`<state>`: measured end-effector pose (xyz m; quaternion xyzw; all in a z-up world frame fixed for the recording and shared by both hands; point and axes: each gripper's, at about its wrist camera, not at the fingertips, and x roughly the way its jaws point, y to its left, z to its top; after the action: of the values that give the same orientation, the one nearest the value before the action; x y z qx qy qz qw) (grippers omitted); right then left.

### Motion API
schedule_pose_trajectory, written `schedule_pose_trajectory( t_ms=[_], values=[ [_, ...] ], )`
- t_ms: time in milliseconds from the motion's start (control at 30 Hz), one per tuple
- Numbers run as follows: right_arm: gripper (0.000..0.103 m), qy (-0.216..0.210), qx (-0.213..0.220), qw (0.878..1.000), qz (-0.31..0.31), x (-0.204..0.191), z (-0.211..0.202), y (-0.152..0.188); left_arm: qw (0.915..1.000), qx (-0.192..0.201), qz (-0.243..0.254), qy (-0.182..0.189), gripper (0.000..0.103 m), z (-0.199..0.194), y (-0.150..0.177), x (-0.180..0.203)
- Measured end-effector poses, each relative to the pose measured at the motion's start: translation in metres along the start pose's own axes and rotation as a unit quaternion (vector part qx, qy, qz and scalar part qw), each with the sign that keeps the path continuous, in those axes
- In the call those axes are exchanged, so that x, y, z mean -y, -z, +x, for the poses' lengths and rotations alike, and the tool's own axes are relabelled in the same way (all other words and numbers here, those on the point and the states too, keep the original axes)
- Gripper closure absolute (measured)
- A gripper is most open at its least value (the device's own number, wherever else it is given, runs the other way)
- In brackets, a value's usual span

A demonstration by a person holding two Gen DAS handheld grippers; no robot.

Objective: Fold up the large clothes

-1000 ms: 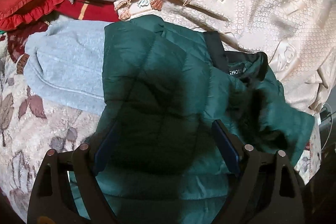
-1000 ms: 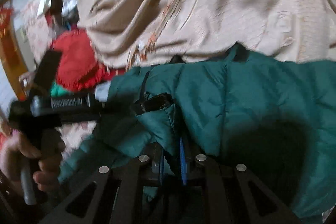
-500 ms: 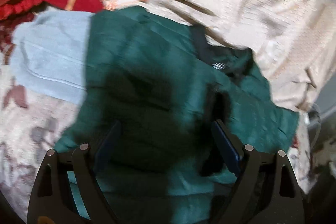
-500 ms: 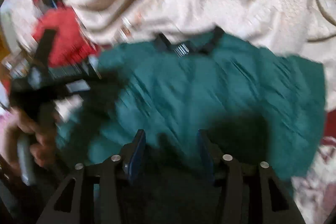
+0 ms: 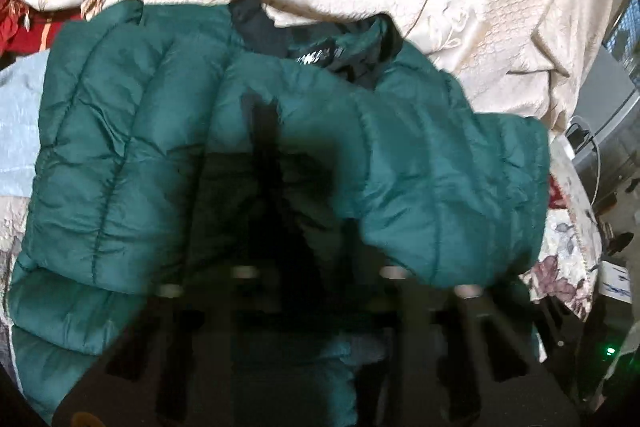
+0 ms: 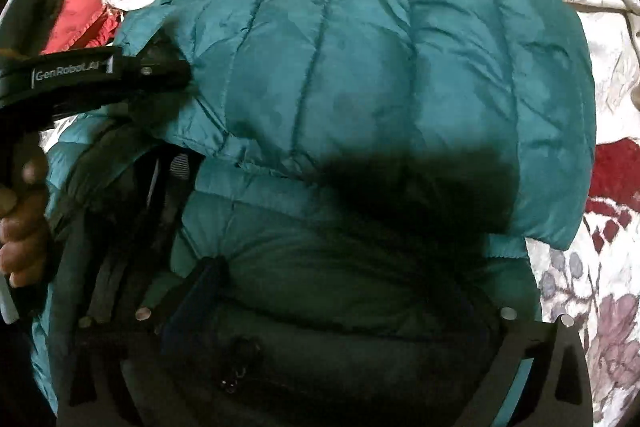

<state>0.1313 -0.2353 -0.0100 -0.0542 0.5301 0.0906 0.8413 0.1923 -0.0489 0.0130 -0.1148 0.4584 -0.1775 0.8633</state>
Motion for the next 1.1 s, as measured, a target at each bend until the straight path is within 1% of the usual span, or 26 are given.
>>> schedule_pose_trajectory(
  t_ms=[67, 133, 233, 300, 333, 367, 433, 467, 500, 533, 600, 633, 667, 700, 733, 767, 800, 833, 867, 900, 933, 967, 1000, 1033, 1067, 1100],
  values=[
    [0.000, 0.002, -0.003, 1.000, 0.001, -0.002, 0.000, -0.002, 0.9997, 0.020, 0.011, -0.009, 0.089, -0.012, -0.002, 0.003],
    [0.000, 0.000, -0.003, 1.000, 0.006, -0.001, 0.000, -0.002, 0.9989, 0.044, 0.008, -0.013, 0.090, -0.029, -0.008, 0.001],
    [0.000, -0.003, -0.003, 1.000, 0.011, 0.001, 0.000, -0.003, 0.9964, 0.080, -0.021, -0.017, 0.090, -0.061, -0.020, -0.019],
    [0.000, -0.005, -0.008, 1.000, 0.013, 0.003, -0.001, -0.003, 0.9923, 0.106, -0.049, -0.040, 0.091, -0.079, -0.030, -0.043],
    [0.000, -0.007, -0.009, 1.000, 0.014, 0.003, -0.001, -0.004, 0.9902, 0.113, -0.065, -0.050, 0.091, -0.084, -0.032, -0.054],
    [0.000, -0.011, -0.010, 1.000, 0.016, 0.005, -0.001, -0.003, 0.9887, 0.112, -0.080, -0.059, 0.091, -0.087, -0.034, -0.066],
    [0.000, -0.015, -0.008, 1.000, 0.018, 0.008, -0.002, -0.001, 0.9858, 0.090, -0.116, -0.082, 0.091, -0.082, -0.036, -0.090],
    [0.000, -0.014, -0.005, 1.000, 0.014, 0.007, -0.003, -0.001, 0.9853, 0.072, -0.129, -0.087, 0.090, -0.076, -0.035, -0.097],
    [0.000, -0.013, -0.001, 1.000, 0.012, 0.007, -0.004, -0.001, 0.9832, 0.048, -0.149, -0.093, 0.090, -0.068, -0.032, -0.106],
    [0.000, -0.014, 0.005, 1.000, 0.014, 0.008, -0.006, 0.000, 0.9808, 0.034, -0.165, -0.098, 0.089, -0.063, -0.030, -0.112],
    [0.000, -0.021, 0.012, 0.999, 0.025, 0.012, -0.008, 0.002, 0.9775, 0.027, -0.178, -0.109, 0.079, -0.063, -0.026, -0.115],
    [0.000, -0.026, 0.007, 0.999, 0.029, 0.015, -0.009, 0.000, 0.9756, 0.033, -0.182, -0.118, 0.072, -0.067, -0.026, -0.114],
    [0.000, -0.034, -0.002, 0.999, 0.029, 0.017, -0.012, -0.001, 0.9735, 0.045, -0.185, -0.127, 0.070, -0.072, -0.027, -0.113],
    [0.002, -0.039, 0.012, 0.998, 0.040, 0.025, -0.024, -0.007, 0.9714, 0.067, -0.179, -0.141, 0.069, -0.081, -0.028, -0.110],
    [0.006, -0.040, 0.051, 0.996, 0.055, 0.036, -0.040, -0.011, 0.9680, 0.096, -0.165, -0.163, 0.069, -0.091, -0.030, -0.104],
    [0.006, -0.038, 0.086, 0.993, 0.067, 0.048, -0.053, -0.010, 0.9648, 0.117, -0.153, -0.179, 0.068, -0.099, -0.031, -0.099],
    [0.006, -0.035, 0.131, 0.987, 0.084, 0.060, -0.071, -0.014, 0.9615, 0.140, -0.138, -0.192, 0.066, -0.105, -0.032, -0.092],
    [0.006, -0.030, 0.158, 0.982, 0.096, 0.069, -0.081, -0.018, 0.9614, 0.156, -0.121, -0.191, 0.065, -0.108, -0.031, -0.085],
    [0.006, -0.022, 0.184, 0.977, 0.105, 0.079, -0.089, -0.023, 0.9650, 0.162, -0.106, -0.177, 0.065, -0.106, -0.031, -0.077],
    [0.006, -0.018, 0.198, 0.974, 0.109, 0.085, -0.090, -0.029, 0.9689, 0.159, -0.098, -0.162, 0.065, -0.100, -0.034, -0.075],
    [0.006, -0.017, 0.210, 0.972, 0.107, 0.084, -0.091, -0.032, 0.9745, 0.148, -0.090, -0.142, 0.065, -0.091, -0.034, -0.070],
    [0.006, -0.023, 0.218, 0.972, 0.091, 0.083, -0.086, -0.040, 0.9811, 0.123, -0.087, -0.122, 0.065, -0.079, -0.033, -0.067],
    [0.006, -0.030, 0.211, 0.974, 0.072, 0.077, -0.076, -0.052, 0.9851, 0.098, -0.087, -0.111, 0.065, -0.067, -0.032, -0.066],
    [0.006, -0.043, 0.198, 0.978, 0.051, 0.069, -0.066, -0.058, 0.9870, 0.067, -0.088, -0.116, 0.065, -0.051, -0.031, -0.066],
    [0.006, -0.052, 0.185, 0.981, 0.027, 0.062, -0.054, -0.062, 0.9866, 0.038, -0.083, -0.135, 0.065, -0.034, -0.029, -0.068],
    [0.006, -0.050, 0.175, 0.983, 0.011, 0.054, -0.041, -0.062, 0.9853, 0.030, -0.076, -0.150, 0.065, -0.025, -0.027, -0.070]
  ],
)
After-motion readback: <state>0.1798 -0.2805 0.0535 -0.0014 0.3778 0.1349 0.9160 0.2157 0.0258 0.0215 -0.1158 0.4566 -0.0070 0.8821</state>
